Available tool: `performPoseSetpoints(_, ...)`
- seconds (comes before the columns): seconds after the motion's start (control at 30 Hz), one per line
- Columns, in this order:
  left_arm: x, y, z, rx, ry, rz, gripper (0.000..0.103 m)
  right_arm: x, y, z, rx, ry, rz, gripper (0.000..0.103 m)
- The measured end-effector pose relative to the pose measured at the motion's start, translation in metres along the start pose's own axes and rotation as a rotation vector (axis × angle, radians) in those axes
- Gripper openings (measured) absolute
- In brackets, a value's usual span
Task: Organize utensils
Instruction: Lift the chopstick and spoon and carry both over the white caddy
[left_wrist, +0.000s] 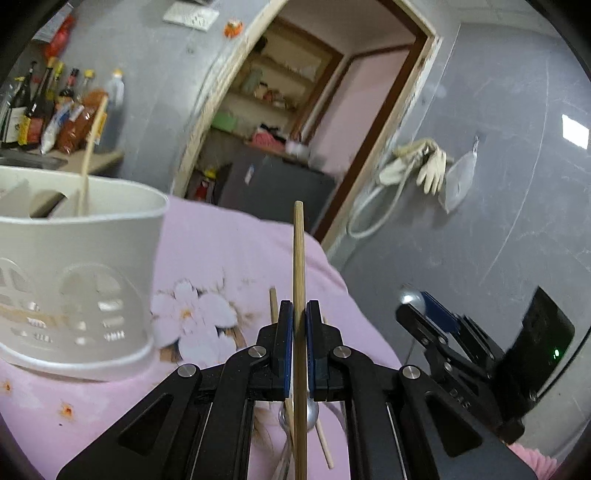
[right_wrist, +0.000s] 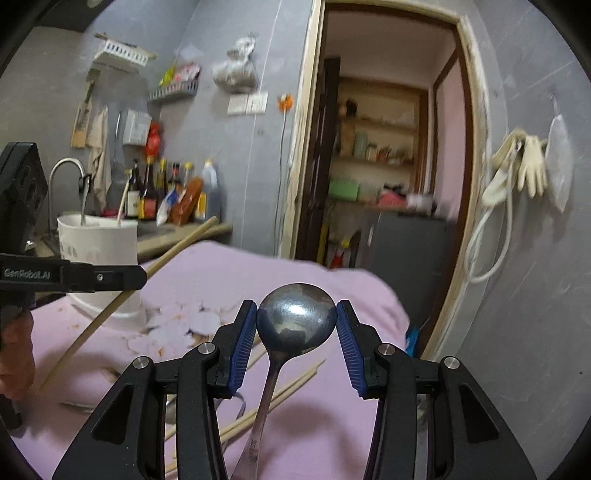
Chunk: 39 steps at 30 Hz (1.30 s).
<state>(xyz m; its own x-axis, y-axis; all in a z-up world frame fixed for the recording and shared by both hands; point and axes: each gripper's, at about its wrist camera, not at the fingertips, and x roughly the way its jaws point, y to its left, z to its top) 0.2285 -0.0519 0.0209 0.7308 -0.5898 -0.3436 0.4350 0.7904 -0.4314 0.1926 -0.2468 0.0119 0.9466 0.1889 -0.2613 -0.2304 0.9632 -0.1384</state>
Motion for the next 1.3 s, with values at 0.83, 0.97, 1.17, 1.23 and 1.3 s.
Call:
performPoseSetpoints(0.83,-0.053,-0.009,-0.001,0.087,-0.305,0.092,0.004,-0.027,0.017,0.021,-0.033,-0.224,-0.047,0.042)
performPoseSetpoints(0.97,-0.065,-0.005,0.012,0.103,-0.371,0.127,0.004,-0.027,0.026,0.044,-0.030,-0.265,-0.019,0.042)
performPoseSetpoints(1.17,-0.089,0.011,0.040,0.114,-0.456,0.168,0.004,-0.022,0.051,0.081,-0.025,-0.342,0.062,0.042)
performPoseSetpoints(1.23,-0.099,0.020,0.052,0.104,-0.488,0.166,0.004,-0.016,0.063,0.093,-0.028,-0.362,0.089,0.042)
performPoseSetpoints(1.3,-0.113,0.032,0.064,0.075,-0.528,0.174,0.004,-0.010,0.073,0.103,-0.024,-0.379,0.115,0.042)
